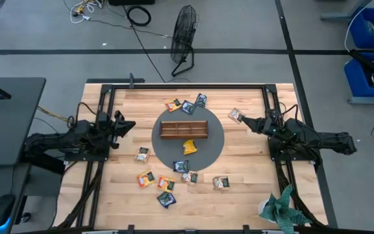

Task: Pick & Place Tea
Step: Put the brown tea bag into the right section of the wooden organizer

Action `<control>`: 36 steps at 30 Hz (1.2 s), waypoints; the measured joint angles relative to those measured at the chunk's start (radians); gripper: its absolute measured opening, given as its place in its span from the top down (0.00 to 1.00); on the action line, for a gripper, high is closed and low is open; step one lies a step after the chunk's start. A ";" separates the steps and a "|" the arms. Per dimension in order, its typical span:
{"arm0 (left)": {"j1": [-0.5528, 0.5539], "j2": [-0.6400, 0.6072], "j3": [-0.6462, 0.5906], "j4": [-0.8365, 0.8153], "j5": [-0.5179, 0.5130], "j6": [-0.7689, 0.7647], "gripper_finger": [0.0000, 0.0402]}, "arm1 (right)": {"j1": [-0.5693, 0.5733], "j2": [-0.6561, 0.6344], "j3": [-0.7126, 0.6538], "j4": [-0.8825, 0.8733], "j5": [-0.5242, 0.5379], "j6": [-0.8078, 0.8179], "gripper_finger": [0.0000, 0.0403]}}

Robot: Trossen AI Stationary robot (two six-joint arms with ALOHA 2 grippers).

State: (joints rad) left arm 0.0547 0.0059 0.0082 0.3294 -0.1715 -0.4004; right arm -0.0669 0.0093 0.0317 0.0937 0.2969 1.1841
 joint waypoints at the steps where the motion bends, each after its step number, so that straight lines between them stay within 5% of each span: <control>1: 0.000 0.000 0.000 0.005 0.000 -0.001 0.95 | 0.000 0.005 0.007 0.001 -0.010 -0.016 0.92; 9: 0.000 0.000 0.000 0.035 -0.030 -0.079 0.95 | 0.000 0.138 0.157 -0.091 -0.166 -0.128 0.92; 21: 0.000 0.000 0.000 0.040 -0.064 -0.172 0.95 | 0.057 0.610 0.406 -0.251 -0.608 -0.017 0.90; 36: 0.000 0.000 0.000 0.082 -0.079 -0.174 0.95 | 0.253 1.029 0.492 -0.218 -0.657 0.443 0.49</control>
State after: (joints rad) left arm 0.0547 0.0063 0.0082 0.4116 -0.2508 -0.5739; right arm 0.1860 1.0386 0.5236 -0.1247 -0.3605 1.6272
